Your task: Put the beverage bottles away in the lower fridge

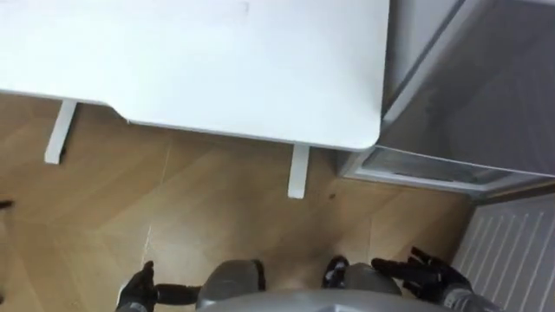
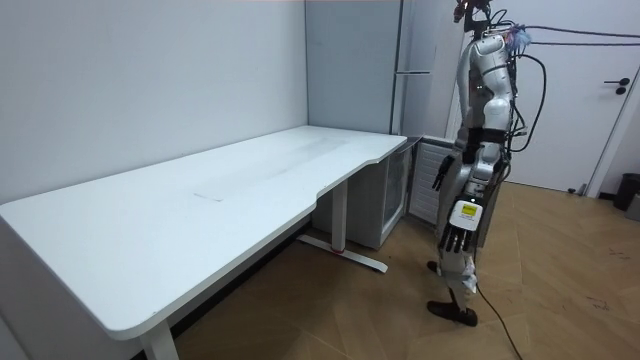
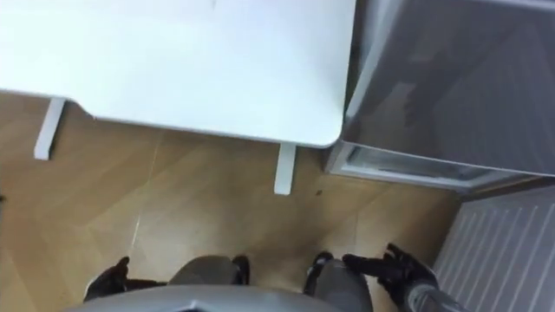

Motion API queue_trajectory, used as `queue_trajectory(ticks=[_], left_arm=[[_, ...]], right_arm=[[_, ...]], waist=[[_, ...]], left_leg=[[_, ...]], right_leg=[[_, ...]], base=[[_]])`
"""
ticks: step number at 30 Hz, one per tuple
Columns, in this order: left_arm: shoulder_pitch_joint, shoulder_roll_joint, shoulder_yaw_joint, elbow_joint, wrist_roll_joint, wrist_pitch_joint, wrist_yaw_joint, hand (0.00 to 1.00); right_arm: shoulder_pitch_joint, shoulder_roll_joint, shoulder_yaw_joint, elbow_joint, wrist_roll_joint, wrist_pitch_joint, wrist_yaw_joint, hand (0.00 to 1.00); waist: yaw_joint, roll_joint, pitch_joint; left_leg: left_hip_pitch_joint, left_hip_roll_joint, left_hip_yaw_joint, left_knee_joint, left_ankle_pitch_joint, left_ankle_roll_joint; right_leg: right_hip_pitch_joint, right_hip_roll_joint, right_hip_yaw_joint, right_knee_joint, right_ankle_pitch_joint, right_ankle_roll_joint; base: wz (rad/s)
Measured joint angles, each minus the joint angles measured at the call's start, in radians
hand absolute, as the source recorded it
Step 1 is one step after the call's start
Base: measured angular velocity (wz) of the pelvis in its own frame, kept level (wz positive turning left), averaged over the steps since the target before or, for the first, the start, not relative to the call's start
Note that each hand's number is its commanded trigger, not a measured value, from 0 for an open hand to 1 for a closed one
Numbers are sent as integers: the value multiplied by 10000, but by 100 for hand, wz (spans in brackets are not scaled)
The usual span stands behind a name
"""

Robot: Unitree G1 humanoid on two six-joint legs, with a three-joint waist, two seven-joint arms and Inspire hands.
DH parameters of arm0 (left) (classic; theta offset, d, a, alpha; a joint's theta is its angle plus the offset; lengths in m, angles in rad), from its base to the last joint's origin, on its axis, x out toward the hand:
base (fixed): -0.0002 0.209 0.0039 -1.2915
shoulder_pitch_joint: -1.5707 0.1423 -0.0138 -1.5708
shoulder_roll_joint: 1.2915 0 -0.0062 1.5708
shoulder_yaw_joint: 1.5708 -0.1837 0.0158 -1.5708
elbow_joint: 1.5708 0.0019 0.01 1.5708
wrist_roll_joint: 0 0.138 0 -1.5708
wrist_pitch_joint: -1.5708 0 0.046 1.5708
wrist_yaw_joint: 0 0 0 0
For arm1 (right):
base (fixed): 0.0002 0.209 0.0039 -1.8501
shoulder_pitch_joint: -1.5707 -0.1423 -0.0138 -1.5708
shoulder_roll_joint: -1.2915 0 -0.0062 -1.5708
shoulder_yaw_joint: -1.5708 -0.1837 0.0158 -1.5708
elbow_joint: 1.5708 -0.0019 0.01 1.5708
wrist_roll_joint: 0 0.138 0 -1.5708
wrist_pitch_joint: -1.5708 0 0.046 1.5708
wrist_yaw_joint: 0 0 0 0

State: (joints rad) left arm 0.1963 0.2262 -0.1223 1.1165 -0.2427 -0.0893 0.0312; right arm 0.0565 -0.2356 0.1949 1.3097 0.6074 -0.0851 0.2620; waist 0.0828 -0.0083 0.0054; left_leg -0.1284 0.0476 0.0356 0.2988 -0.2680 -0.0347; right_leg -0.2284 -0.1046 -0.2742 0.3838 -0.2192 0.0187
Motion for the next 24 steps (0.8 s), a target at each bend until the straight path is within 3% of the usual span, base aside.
queue_trajectory(ticks=[6, 9, 16, 24], left_arm=[[98, -78, 248, -18, 9, 15, 186, 0], [131, -86, 315, -23, 224, 28, 258, 0], [82, -164, 1512, -12, 1305, 79, 239, 0], [-75, -232, 2077, 25, 2161, 76, 247, 0]], right_arm=[[289, 326, -226, -338, -637, -1, -461, 0], [456, 394, -259, -713, -1014, 6, -716, 0], [790, 454, -1829, -1001, -2317, 5, -1189, 0], [861, 431, -3109, -1096, -3955, -16, -1621, 0]], waist=[[-505, -251, 12], [-516, -282, 13], [-784, -232, 44], [-881, -217, 22]], left_leg=[[1052, 31, 213, -399, 1, 0], [1352, 84, 471, -654, 1, 0], [1954, 169, 725, -884, 2, 1], [2114, 197, 1205, -1014, 2, 1]], right_leg=[[1068, 93, 10, -577, 38, 154], [1277, 223, 253, -806, 142, 192], [1753, 469, 800, -1293, 400, 209], [1542, 603, 1362, -1239, 571, 192]], base=[[-6], [-19], [-22], [-22]])
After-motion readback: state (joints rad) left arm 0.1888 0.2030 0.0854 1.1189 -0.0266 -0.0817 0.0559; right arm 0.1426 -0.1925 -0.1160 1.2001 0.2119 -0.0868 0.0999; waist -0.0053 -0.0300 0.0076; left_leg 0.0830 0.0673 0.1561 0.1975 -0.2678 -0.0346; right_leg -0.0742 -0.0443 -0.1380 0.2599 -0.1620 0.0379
